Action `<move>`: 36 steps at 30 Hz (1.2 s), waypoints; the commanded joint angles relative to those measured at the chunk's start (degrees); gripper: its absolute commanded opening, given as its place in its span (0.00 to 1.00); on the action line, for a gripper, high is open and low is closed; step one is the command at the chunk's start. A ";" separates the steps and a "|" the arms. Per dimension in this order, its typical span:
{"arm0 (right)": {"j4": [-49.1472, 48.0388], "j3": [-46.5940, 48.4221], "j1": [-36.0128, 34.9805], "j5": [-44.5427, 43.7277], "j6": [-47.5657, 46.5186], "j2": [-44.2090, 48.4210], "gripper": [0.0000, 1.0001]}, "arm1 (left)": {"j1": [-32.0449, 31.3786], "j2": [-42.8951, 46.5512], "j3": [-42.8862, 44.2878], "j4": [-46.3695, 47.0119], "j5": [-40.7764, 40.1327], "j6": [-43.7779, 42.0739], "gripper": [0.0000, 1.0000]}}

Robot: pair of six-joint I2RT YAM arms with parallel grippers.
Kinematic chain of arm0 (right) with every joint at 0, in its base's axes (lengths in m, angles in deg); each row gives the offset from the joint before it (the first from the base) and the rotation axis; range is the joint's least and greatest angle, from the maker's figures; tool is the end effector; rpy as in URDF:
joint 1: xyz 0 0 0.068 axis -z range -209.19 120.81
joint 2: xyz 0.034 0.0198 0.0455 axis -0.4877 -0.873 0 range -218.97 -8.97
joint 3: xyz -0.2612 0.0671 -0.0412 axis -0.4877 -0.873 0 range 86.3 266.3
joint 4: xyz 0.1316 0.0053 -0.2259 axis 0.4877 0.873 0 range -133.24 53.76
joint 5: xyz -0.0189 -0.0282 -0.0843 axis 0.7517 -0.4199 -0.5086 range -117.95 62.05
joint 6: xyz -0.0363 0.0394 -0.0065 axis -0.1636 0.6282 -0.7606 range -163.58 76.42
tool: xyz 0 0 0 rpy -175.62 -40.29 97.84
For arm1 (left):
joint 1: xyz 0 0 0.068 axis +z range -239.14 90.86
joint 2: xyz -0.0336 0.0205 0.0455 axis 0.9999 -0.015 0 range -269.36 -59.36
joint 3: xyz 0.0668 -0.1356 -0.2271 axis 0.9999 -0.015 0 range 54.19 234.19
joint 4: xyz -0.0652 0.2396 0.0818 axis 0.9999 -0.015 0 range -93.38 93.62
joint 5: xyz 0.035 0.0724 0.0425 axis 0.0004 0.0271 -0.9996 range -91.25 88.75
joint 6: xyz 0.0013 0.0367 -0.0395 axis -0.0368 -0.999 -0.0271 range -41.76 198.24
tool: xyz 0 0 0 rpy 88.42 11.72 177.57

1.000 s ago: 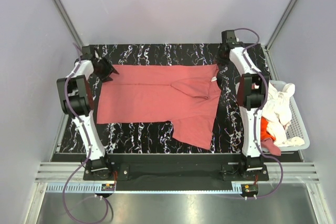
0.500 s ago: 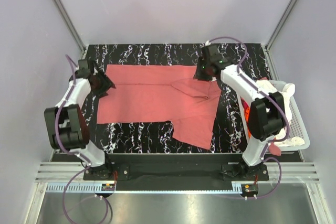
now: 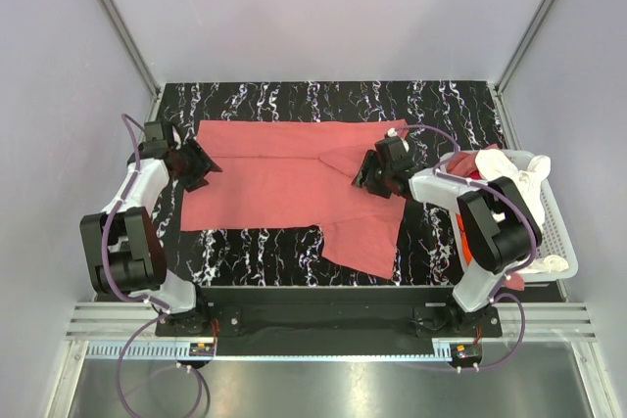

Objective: Fold and stack the t-shirts
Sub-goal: Fold the tshirt

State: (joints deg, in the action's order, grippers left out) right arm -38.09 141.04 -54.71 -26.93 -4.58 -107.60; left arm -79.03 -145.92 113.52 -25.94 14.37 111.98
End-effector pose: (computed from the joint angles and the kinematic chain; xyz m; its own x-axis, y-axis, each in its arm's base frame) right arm 0.3152 0.1512 0.1651 -0.8073 0.3118 -0.5010 0.0859 0.9020 0.4230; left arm 0.3058 0.0448 0.2276 -0.6717 -0.6631 -0.3304 -0.4772 0.7284 -0.4916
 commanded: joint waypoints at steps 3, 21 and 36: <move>-18.40 -2.18 -0.85 -0.66 5.99 2.40 0.65 | 0.00 1.22 0.17 3.02 5.47 -1.74 0.57; -22.02 -8.24 -6.56 -18.85 15.13 5.02 0.70 | -0.44 2.28 0.79 3.55 6.88 -2.27 0.58; -25.37 -6.50 -7.70 -25.79 16.01 -1.12 0.73 | -0.71 3.07 -0.01 4.78 7.76 -2.53 0.59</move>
State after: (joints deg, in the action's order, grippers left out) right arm -62.64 131.73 -62.14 -48.37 10.50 -107.16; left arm -79.69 -144.90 113.52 -23.23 20.55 110.19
